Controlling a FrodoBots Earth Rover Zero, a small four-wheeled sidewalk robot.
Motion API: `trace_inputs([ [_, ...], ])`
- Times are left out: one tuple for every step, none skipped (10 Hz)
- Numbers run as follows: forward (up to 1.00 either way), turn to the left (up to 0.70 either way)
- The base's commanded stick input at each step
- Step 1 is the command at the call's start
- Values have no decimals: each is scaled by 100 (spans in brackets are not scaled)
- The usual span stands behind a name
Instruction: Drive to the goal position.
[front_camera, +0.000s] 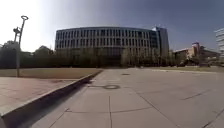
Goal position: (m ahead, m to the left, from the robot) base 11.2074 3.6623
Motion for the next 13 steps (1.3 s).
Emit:
trace_inputs([
  [5,1],
  [5,1],
  [5,1],
  [5,1],
  [5,1],
  [5,1],
  [5,1],
  [5,1],
  [5,1],
  [5,1],
  [5,1],
  [5,1],
  [5,1],
])
